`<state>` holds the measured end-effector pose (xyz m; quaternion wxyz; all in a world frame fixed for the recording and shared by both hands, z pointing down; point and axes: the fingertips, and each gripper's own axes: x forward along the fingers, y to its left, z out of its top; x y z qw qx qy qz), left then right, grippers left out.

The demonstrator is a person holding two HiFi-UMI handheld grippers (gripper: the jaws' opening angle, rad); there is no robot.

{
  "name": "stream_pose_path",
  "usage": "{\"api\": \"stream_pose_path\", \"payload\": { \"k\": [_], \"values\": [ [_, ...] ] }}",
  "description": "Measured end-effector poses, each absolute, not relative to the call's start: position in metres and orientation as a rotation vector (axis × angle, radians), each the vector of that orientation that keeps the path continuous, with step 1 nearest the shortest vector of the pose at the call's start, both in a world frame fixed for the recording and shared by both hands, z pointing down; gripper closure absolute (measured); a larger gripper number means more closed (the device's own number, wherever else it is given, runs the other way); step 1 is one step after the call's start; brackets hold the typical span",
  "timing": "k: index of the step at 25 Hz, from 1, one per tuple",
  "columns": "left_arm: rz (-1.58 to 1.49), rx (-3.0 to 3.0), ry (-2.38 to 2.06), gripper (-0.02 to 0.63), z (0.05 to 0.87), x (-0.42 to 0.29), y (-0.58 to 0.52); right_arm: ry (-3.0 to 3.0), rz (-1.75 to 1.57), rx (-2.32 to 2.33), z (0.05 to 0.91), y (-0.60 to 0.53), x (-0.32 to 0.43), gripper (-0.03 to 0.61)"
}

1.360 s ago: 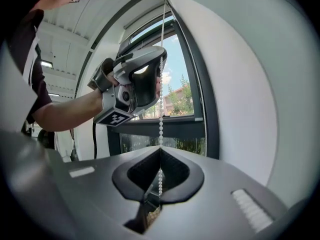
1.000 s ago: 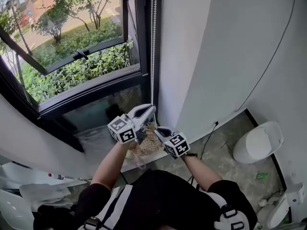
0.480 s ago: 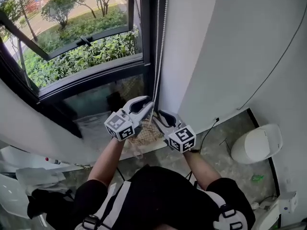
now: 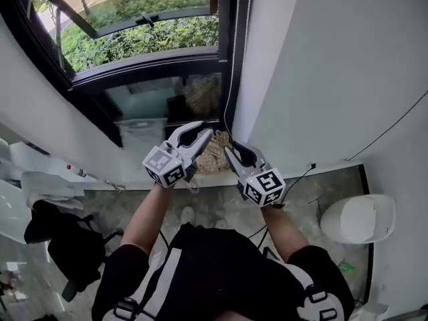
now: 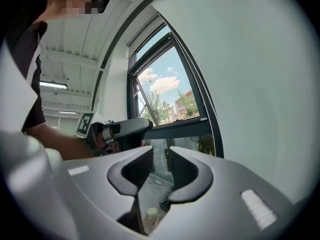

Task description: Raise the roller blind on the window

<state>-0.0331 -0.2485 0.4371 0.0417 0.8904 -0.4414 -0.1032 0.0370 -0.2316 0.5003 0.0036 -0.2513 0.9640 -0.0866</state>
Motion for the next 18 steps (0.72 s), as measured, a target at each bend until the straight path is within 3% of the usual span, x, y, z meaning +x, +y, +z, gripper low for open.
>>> {"api": "stream_pose_path", "payload": {
  "k": [18],
  "values": [
    [-0.354, 2.569, -1.68, 0.528, 0.443, -0.104, -0.091, 2.948, -0.253, -0.684, 0.477, -0.119, 0.014, 0.535]
  ]
}}
